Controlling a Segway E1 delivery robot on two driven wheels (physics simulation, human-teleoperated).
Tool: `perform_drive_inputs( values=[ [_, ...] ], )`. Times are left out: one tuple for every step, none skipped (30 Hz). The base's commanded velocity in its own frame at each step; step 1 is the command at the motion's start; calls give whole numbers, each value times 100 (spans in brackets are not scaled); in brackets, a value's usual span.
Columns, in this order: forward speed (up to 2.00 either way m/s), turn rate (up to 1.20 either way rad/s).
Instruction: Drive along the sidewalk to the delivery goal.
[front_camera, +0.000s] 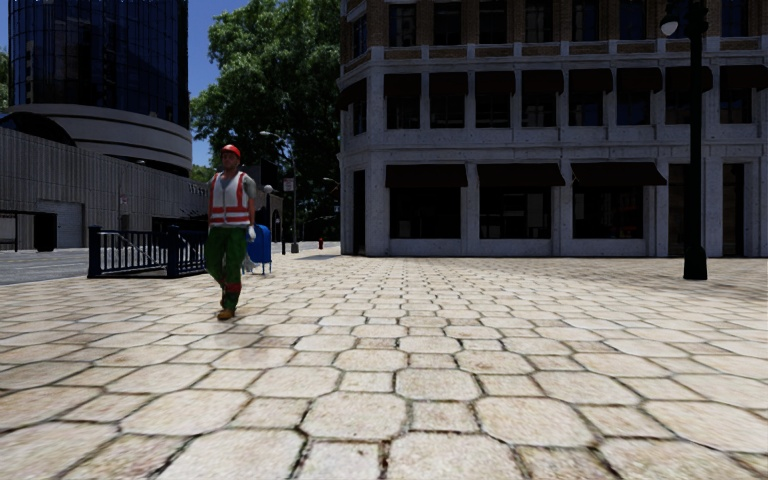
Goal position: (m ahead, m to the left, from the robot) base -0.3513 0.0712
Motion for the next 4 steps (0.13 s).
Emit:
perform_drive_inputs(
  values=[
    [0, 0],
    [0, 0],
    [0, 0],
    [0, 0]
  ],
)
